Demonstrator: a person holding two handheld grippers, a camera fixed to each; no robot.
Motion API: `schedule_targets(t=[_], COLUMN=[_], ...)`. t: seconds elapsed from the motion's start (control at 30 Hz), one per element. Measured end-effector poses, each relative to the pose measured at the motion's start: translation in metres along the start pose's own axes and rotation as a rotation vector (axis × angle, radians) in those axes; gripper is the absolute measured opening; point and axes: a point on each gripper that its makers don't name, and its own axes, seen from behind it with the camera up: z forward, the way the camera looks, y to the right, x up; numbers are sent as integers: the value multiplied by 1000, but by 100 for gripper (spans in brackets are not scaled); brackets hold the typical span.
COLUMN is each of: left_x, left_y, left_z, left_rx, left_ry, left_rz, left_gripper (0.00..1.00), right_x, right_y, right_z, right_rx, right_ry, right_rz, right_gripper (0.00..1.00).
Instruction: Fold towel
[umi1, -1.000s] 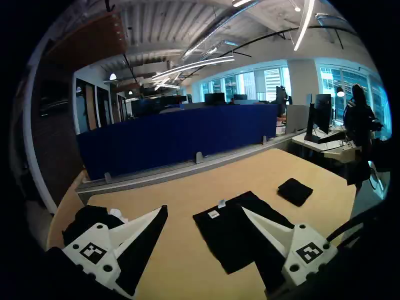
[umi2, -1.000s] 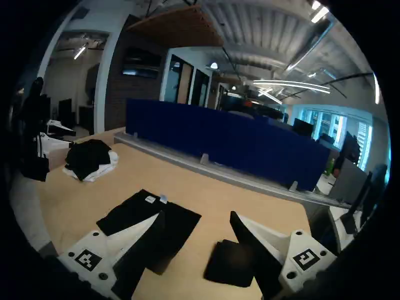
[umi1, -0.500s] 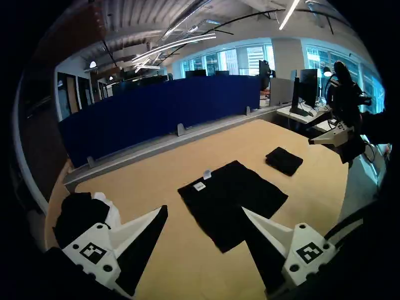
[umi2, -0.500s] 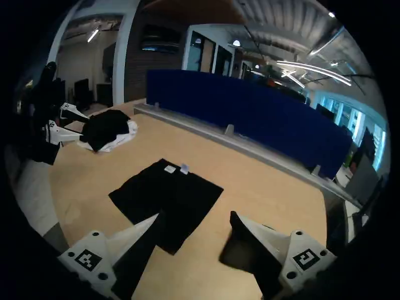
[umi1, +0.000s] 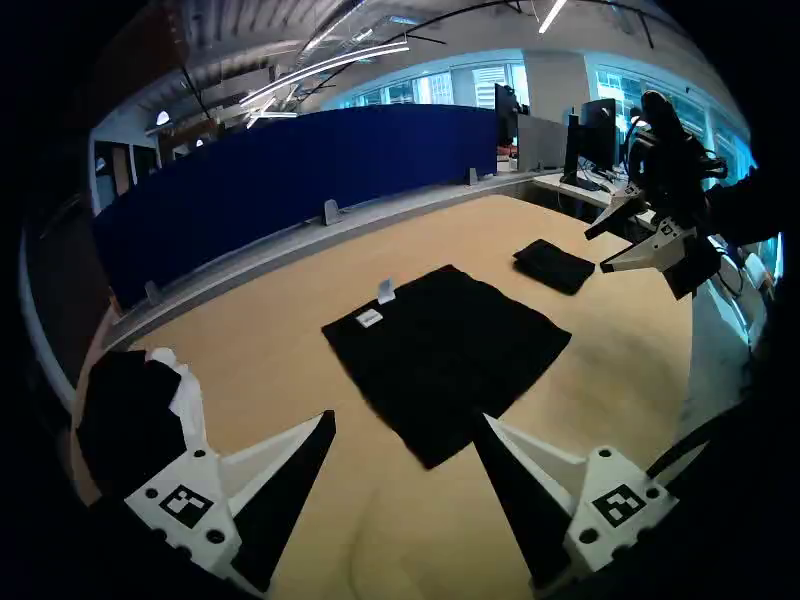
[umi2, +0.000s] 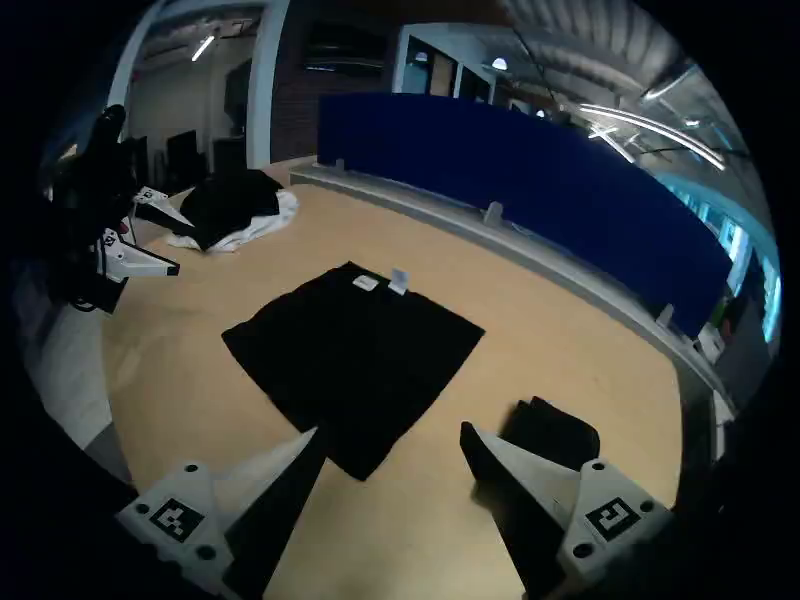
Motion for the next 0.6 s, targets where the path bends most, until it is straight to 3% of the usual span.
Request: schedule_targets(t=[0.6], left_x=[-76], left_y=[23], left_z=[58], left_rx=[-85], left_ry=[-135], left_rz=[38], left_gripper=[100], right_x=[-60], right_y=[-21], right_z=[48], right_rx=[62], right_ry=[-80], right_rz=[-30], right_gripper=[100])
